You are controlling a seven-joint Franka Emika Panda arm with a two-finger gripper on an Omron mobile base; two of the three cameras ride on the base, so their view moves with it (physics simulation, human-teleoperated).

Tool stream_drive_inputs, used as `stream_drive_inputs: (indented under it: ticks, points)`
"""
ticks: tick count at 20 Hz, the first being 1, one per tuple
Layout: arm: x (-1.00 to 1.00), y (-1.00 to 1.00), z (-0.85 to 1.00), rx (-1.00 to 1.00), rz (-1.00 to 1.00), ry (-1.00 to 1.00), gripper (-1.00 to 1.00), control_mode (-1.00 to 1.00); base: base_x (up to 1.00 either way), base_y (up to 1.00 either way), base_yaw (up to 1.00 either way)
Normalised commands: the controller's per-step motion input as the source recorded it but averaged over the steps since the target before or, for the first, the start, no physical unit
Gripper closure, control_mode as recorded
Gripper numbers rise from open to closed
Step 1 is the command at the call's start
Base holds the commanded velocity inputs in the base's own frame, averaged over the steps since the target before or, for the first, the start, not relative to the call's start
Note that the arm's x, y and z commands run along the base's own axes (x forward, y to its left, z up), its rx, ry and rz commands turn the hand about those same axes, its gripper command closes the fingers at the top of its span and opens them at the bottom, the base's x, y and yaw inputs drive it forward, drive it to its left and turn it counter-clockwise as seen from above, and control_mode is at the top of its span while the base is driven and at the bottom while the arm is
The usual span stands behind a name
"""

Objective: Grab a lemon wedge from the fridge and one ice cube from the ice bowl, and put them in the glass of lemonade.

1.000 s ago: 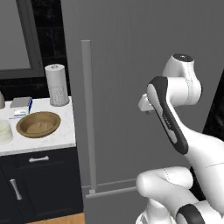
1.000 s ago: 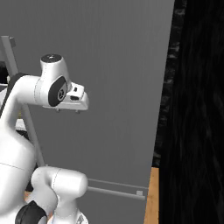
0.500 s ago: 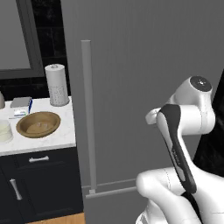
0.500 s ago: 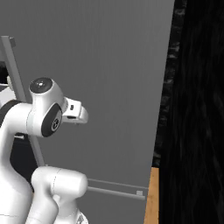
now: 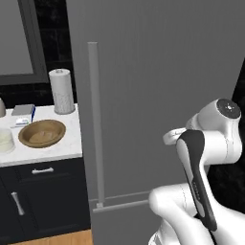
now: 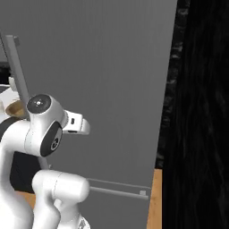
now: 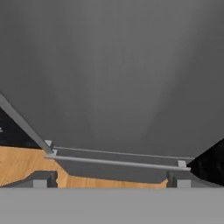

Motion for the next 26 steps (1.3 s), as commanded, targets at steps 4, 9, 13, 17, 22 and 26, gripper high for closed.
stream_drive_inputs:
  ticks: [4, 9, 13, 17, 22, 26]
  points:
    - [0.0, 0.0, 0.0, 0.0, 0.0, 0.0, -1.0, 1.0, -0.65, 0.0, -0.04]
    - [0.0, 0.0, 0.0, 0.0, 0.0, 0.0, -1.0, 1.0, -0.65, 0.19, -0.02]
    - [0.0, 0.0, 0.0, 0.0, 0.0, 0.0, -1.0, 1.0, -0.38, 0.6, 0.0]
    - [0.0, 0.0, 0.0, 0.0, 0.0, 0.0, -1.0, 1.0, -0.13, 0.69, 0.0]
    - [0.0, 0.0, 0.0, 0.0, 0.0, 0.0, -1.0, 1.0, -0.07, 0.68, 0.0]
    - [0.0, 0.0, 0.0, 0.0, 0.0, 0.0, -1.0, 1.0, -0.16, 0.57, 0.0]
